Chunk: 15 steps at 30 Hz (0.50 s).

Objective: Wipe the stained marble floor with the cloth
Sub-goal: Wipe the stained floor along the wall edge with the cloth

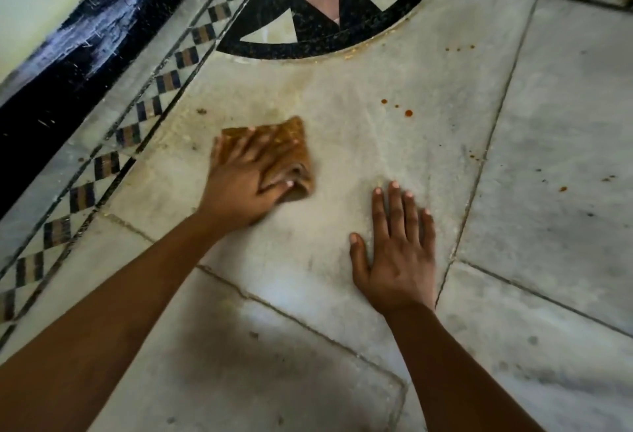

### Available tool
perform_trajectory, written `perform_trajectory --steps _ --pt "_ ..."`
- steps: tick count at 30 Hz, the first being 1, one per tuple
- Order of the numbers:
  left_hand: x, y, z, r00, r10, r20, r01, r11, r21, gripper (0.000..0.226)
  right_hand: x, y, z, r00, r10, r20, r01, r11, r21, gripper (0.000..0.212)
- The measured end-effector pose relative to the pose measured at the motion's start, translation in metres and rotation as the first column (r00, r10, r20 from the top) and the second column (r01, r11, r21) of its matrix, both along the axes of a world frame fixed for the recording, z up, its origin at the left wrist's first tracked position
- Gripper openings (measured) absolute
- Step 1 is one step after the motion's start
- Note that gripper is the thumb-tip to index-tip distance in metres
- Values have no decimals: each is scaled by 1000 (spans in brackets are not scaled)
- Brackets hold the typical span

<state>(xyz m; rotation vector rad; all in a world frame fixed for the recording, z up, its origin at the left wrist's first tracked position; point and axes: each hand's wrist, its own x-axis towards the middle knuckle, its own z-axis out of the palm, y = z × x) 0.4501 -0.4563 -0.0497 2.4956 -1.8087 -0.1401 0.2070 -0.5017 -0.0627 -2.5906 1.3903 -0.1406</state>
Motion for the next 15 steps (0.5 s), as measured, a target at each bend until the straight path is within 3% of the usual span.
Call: perform_trajectory --steps 4,6,10,13,15 --pt "35 -55 3 931 364 18 -364 930 49 69 0 1 -1 1000 5 4 -5 1000 6 69" --pt "29 -100 6 908 418 -37 -415 908 59 68 -1 1 -1 1000 5 7 -5 1000 9 69" --pt "-22 -133 8 974 210 -82 -204 975 83 63 -1 1 -1 1000 11 6 -11 1000 16 69" --pt "-51 -85 3 999 -24 -28 26 998 63 66 0 0 -2 999 15 33 -15 1000 10 69" --pt "-45 -44 1 999 -41 11 41 999 24 74 -2 0 -3 999 13 47 -13 1000 8 70"
